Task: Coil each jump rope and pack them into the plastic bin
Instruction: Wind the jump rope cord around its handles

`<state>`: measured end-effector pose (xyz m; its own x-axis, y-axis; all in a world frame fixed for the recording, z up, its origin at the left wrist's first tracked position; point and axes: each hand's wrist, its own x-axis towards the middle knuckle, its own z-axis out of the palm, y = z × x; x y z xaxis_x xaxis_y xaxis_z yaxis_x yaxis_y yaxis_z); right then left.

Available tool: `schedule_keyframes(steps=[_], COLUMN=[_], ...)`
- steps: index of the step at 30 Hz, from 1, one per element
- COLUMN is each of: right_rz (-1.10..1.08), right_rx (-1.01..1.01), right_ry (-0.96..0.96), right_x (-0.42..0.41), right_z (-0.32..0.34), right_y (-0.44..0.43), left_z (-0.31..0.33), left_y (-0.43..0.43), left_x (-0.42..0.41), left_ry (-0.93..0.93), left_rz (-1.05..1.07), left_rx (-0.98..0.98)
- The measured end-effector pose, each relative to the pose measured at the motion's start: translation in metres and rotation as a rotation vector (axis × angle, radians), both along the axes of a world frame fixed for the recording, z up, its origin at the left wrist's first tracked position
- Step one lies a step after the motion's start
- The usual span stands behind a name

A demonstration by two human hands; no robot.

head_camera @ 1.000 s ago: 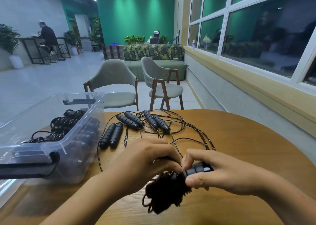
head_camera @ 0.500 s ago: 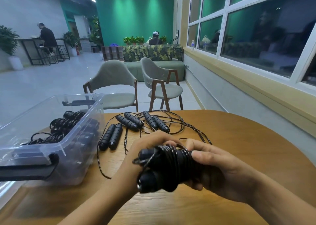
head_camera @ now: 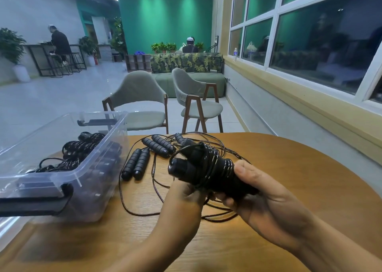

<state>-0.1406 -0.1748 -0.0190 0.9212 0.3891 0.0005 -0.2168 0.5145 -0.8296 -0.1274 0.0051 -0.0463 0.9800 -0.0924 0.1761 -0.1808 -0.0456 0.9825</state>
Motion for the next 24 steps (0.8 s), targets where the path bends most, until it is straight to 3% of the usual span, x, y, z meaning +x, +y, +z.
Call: schedule_keyframes(steps=[8,18,24], right_rz=[-0.246,-0.566,-0.629], right_rx=[-0.207,-0.684,-0.814], right_ry=[-0.182,-0.6,-0.792], right_x=[0.006,0.004,0.005], right_z=[-0.008,-0.008,-0.014], right_y=[0.005,0.003,0.007], left_z=[0.004,0.015,0.026], left_y=[-0.005,0.006,0.013], left_x=[-0.002,-0.005,-0.004], left_ry=[0.238,0.356,0.317], left_rz=[0.026,-0.254,-0.239], left_rx=[-0.151,-0.556,-0.526])
